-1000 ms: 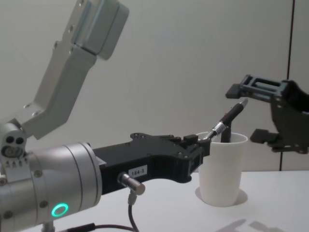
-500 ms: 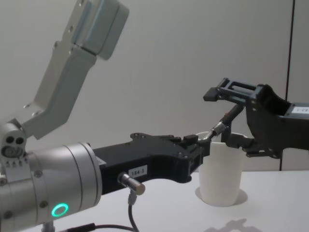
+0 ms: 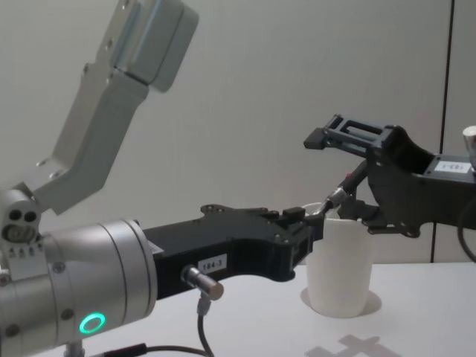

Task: Place the pen into the pen holder.

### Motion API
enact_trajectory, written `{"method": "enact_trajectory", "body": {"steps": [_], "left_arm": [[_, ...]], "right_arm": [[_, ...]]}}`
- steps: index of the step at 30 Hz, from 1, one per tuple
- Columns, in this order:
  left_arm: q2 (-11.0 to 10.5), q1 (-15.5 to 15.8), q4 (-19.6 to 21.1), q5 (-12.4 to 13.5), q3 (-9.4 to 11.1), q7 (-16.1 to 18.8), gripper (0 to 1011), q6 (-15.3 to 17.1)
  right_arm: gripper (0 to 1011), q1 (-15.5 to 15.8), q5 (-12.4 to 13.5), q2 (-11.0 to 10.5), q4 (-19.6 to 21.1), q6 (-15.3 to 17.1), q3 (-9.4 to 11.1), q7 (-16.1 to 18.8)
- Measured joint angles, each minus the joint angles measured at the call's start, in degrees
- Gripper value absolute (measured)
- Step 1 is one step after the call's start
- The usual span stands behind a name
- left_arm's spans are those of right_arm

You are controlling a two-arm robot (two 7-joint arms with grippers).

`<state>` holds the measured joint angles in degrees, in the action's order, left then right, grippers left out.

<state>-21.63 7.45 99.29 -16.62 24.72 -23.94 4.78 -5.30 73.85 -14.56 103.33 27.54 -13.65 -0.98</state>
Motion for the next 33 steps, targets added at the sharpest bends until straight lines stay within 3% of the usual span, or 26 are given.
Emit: {"method": "enact_trajectory", "body": {"steps": [11,33], "left_arm": [[0.0,0.0,0.0,0.0,0.0,0.0,152,0.0],[0.0,0.0,0.0,0.0,0.0,0.0,154,0.0]], "right_arm": [[1002,0.42,-0.3,-0.96,0.37,-1.35,-0.66,0.94],[1002,1.7,1.75,-3.37,2.5,-3.89,-1.05,0.25]]}}
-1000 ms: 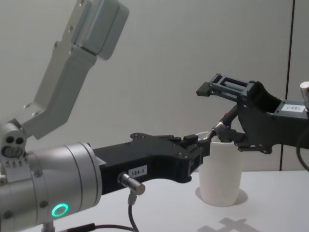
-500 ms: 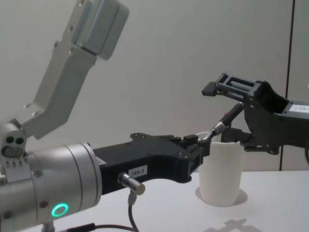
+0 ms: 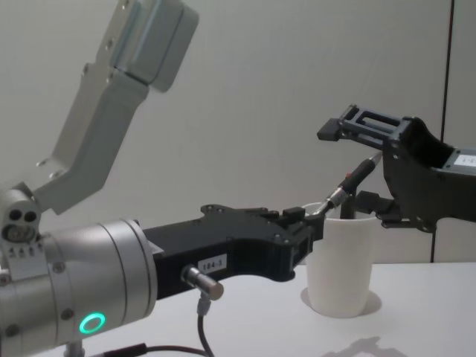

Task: Place the pen into the pen holder.

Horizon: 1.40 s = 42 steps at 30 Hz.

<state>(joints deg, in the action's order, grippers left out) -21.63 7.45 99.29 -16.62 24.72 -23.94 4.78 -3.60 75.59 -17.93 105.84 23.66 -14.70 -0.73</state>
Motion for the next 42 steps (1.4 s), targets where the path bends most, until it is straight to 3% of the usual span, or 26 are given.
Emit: {"method": "enact_trajectory", "body": {"steps": [42], "left_arm": [[0.0,0.0,0.0,0.0,0.0,0.0,154,0.0]], "right_arm": [[1001,-0.92,0.18,-0.93,-0.33,-2.43,-1.44,-1.45]]}}
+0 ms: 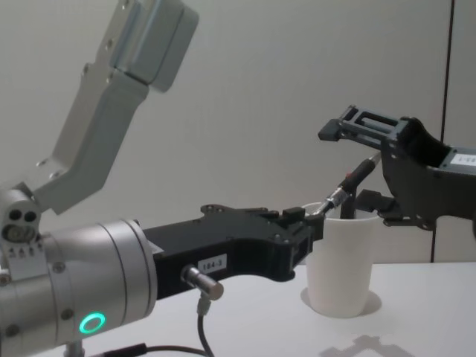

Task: Place the pen into the pen holder.

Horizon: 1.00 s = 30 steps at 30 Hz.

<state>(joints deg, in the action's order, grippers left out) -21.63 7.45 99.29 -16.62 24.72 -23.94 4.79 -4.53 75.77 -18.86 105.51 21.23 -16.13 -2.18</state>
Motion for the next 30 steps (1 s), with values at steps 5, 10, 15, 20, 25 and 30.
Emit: {"method": "enact_trajectory", "body": {"steps": [5,10,15,20,25,30], "left_arm": [[0.0,0.0,0.0,0.0,0.0,0.0,154,0.0],[0.0,0.0,0.0,0.0,0.0,0.0,154,0.0],[0.0,0.0,0.0,0.0,0.0,0.0,154,0.0],[0.0,0.0,0.0,0.0,0.0,0.0,154,0.0],[0.0,0.0,0.0,0.0,0.0,0.0,154,0.0],[0.0,0.0,0.0,0.0,0.0,0.0,154,0.0]], "right_arm": [[1001,0.04,0.64,-0.38,0.07,-0.23,-0.04,0.02],[1001,0.33,1.46,-0.9,0.44,-0.61,-0.04,-0.08],[1001,0.74,2.42,-1.62,0.92,-1.08,0.02,-0.36],[1002,0.99,3.09,-2.19,1.26,-1.37,0.03,-0.37],[1001,1.14,3.61,-2.64,1.48,-1.7,-0.01,-0.3],[1002,1.12,3.83,-2.87,1.52,-1.99,-0.23,-0.1]]}}
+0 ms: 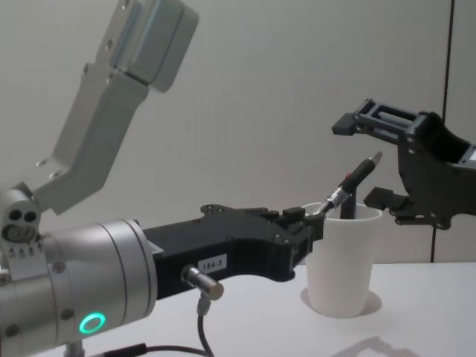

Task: Place the pen into the pen holder.

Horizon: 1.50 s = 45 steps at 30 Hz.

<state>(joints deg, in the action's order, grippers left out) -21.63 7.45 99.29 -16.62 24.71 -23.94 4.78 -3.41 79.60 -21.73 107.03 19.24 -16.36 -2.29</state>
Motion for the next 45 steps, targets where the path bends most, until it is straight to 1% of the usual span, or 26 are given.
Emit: {"method": "enact_trajectory", "body": {"steps": [3,6,7,9,10,12,16,17,20,21,22,23,24,26,29,30,33,45], "left_arm": [[0.0,0.0,0.0,0.0,0.0,0.0,154,0.0],[0.0,0.0,0.0,0.0,0.0,0.0,154,0.0],[0.0,0.0,0.0,0.0,0.0,0.0,154,0.0],[0.0,0.0,0.0,0.0,0.0,0.0,154,0.0],[0.0,0.0,0.0,0.0,0.0,0.0,154,0.0],[0.0,0.0,0.0,0.0,0.0,0.0,154,0.0],[0.0,0.0,0.0,0.0,0.0,0.0,154,0.0],[0.0,0.0,0.0,0.0,0.0,0.0,154,0.0],[0.0,0.0,0.0,0.0,0.0,0.0,154,0.0],[0.0,0.0,0.0,0.0,0.0,0.0,152,0.0],[0.0,0.0,0.0,0.0,0.0,0.0,154,0.0],[0.0,0.0,0.0,0.0,0.0,0.0,152,0.0],[0.0,0.0,0.0,0.0,0.0,0.0,154,0.0],[0.0,0.0,0.0,0.0,0.0,0.0,154,0.0],[0.0,0.0,0.0,0.0,0.0,0.0,152,0.0],[0.0,0.0,0.0,0.0,0.0,0.0,154,0.0],[0.0,0.0,0.01,0.0,0.0,0.0,154,-0.01],[0.0,0.0,0.01,0.0,0.0,0.0,154,0.0]], "right_arm": [[996,-0.04,0.08,-0.09,0.02,-0.11,-0.08,0.07],[963,-0.07,0.15,-0.15,0.02,-0.17,-0.16,0.12],[946,-0.08,0.17,-0.17,0.02,-0.19,-0.18,0.14],[870,-0.1,0.21,-0.22,0.03,-0.25,-0.22,0.19],[870,-0.12,0.24,-0.24,0.02,-0.29,-0.25,0.22],[820,-0.14,0.26,-0.26,0.03,-0.31,-0.27,0.24],[689,-0.15,0.29,-0.3,0.02,-0.36,-0.32,0.28],[674,-0.16,0.31,-0.31,0.02,-0.38,-0.33,0.28],[548,-0.17,0.33,-0.33,0.02,-0.4,-0.36,0.3],[531,-0.18,0.33,-0.34,0.02,-0.41,-0.36,0.3],[487,-0.19,0.35,-0.34,0.02,-0.43,-0.37,0.31],[487,-0.19,0.35,-0.35,0.02,-0.43,-0.38,0.31],[427,-0.19,0.35,-0.35,0.03,-0.43,-0.38,0.31],[339,-0.2,0.37,-0.37,0.02,-0.45,-0.4,0.33],[280,-0.21,0.38,-0.38,0.03,-0.47,-0.41,0.34],[222,-0.22,0.38,-0.38,0.03,-0.47,-0.43,0.35],[136,-0.23,0.38,-0.41,0.02,-0.5,-0.43,0.34],[124,-0.23,0.38,-0.4,0.02,-0.5,-0.43,0.35]]}}
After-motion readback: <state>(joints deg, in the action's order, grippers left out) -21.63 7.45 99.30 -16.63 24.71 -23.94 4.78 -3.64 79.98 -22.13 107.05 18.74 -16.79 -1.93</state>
